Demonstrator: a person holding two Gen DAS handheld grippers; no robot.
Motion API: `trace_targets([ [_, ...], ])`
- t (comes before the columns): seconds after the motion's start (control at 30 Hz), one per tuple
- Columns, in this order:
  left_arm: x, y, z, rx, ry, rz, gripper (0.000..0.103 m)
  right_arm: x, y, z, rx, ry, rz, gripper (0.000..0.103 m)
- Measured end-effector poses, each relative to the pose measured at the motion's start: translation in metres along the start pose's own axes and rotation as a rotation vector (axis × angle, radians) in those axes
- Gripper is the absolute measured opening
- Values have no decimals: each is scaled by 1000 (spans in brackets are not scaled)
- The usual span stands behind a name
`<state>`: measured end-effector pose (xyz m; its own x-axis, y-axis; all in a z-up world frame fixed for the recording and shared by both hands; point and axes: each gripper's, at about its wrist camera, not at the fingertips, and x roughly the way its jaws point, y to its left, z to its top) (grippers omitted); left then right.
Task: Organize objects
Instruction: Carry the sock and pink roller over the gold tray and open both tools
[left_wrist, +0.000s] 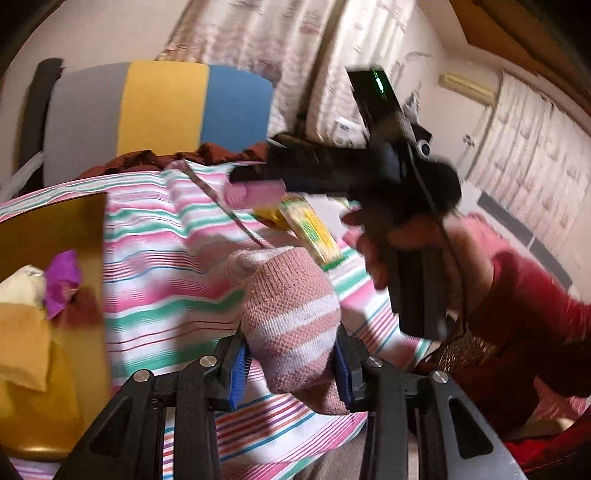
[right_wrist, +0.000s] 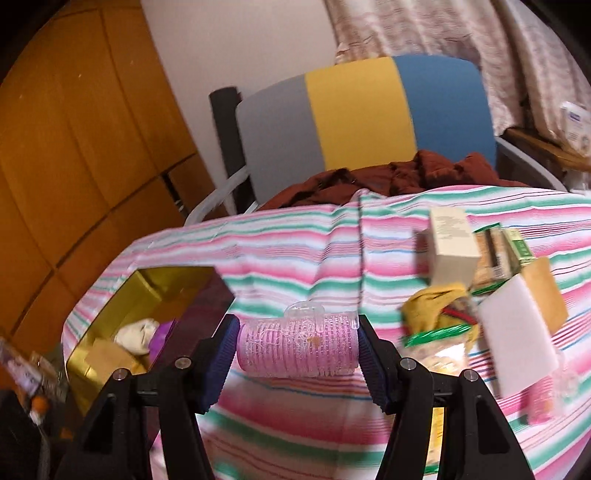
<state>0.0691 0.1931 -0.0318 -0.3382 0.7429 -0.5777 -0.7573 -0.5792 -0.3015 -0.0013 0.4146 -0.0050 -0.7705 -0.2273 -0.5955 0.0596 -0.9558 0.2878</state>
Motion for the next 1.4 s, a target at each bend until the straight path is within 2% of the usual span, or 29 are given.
trace_targets([
  [0.13,-28,21,5,-63,-33,29,38,5,14,-4,-17,36,19,63],
  [0.3,-59,62,11,-185,-101,75,38,10,40,6,-18,38,77,63],
  [0.5,-96,121,19,-329,-181,182,38,35,99,22,-105,79,134,63],
  [0.73,-107,206,16,-552,-151,310,38,99,167,36,-151,192,167,63],
  [0.9,-101,254,12,-686,-108,338,39,142,187,40,-122,268,175,64],
  [0.97,-103,266,11,-724,-88,372,42,147,190,42,-101,268,150,71],
  [1.03,-102,271,13,-737,-78,388,53,142,191,45,-83,245,145,74],
  [1.1,-98,276,18,-752,-75,399,58,129,191,45,-87,219,158,75],
  [1.17,-96,284,21,-784,-76,385,63,116,191,44,-101,195,152,76],
  [1.23,-99,286,22,-817,-93,365,75,99,188,40,-112,171,156,78],
  [1.33,-113,283,23,-866,-174,354,78,76,178,35,-111,149,161,81],
  [1.4,-118,276,24,-862,-195,393,79,60,170,31,-107,131,164,82],
])
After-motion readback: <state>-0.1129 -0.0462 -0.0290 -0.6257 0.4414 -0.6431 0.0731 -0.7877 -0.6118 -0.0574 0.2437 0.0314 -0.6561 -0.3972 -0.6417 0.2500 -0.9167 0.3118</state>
